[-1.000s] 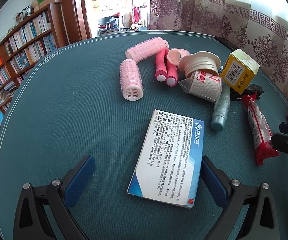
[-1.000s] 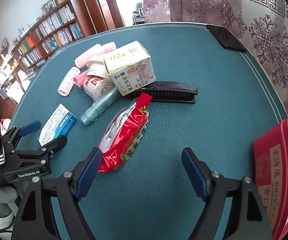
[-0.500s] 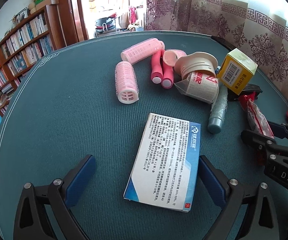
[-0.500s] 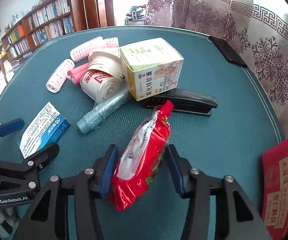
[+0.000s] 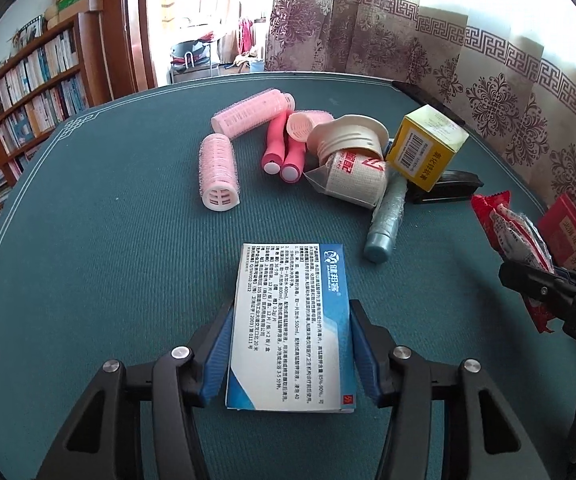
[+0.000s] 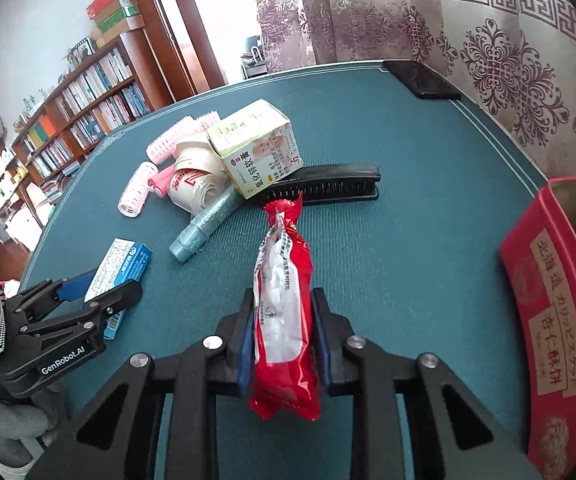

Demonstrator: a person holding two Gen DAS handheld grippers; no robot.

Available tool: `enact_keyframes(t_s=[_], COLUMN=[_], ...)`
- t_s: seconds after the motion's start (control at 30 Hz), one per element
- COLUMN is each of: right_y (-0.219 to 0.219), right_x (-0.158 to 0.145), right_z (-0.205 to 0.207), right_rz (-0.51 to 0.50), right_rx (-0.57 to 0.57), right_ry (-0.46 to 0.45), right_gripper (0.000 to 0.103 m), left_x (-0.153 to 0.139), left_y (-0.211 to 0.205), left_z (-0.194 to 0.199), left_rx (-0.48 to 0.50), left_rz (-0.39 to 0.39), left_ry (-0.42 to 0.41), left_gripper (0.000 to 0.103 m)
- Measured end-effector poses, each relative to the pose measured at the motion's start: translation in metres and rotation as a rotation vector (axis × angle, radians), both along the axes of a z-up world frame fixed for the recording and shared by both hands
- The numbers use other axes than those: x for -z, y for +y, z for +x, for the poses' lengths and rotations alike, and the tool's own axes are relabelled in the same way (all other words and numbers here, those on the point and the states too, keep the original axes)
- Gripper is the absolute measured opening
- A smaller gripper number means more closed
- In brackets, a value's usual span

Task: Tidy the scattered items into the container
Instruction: 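Lift red snack bag with right gripper while left gripper grasps blue-white medicine box, then carry snack bag in right gripper and medicine box in left gripper over red tin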

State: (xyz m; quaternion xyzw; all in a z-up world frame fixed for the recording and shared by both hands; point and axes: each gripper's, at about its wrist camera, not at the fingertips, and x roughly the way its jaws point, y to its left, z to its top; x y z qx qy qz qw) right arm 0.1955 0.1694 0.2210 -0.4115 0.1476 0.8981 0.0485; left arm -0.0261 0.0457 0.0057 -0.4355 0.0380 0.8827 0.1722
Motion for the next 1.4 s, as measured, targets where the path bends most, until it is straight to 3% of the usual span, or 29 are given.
enact_keyframes(t_s=[0.47, 0.83, 1.03, 1.4], right_y=[0.037, 0.099, 0.127, 0.145], right_x=[-0.034, -0.05, -0.051, -0.028], right_z=[0.065, 0.133, 0.165, 0.192], right_rz=[-0.035, 0.032, 0.062, 0.048], right_rx=[0.09, 0.295, 0.379, 0.42], right_ry=[0.112, 0.179, 0.179, 0.122], right_gripper=[0.028, 0.028, 0.028, 0.028], left_x=[-0.039, -0.059, -0.072, -0.098], left_y=[0.036, 0.096, 0.132, 0.219], left_z=[0.031, 0.053, 0.063, 0.085], left_rx=[0.083, 0.212, 0.286, 0.484], left_rz=[0.035, 0.023, 0.036, 0.038], left_ry=[0.034, 0.062, 0.071, 0.12], left_gripper=[0.055, 0.056, 0.056, 0.056])
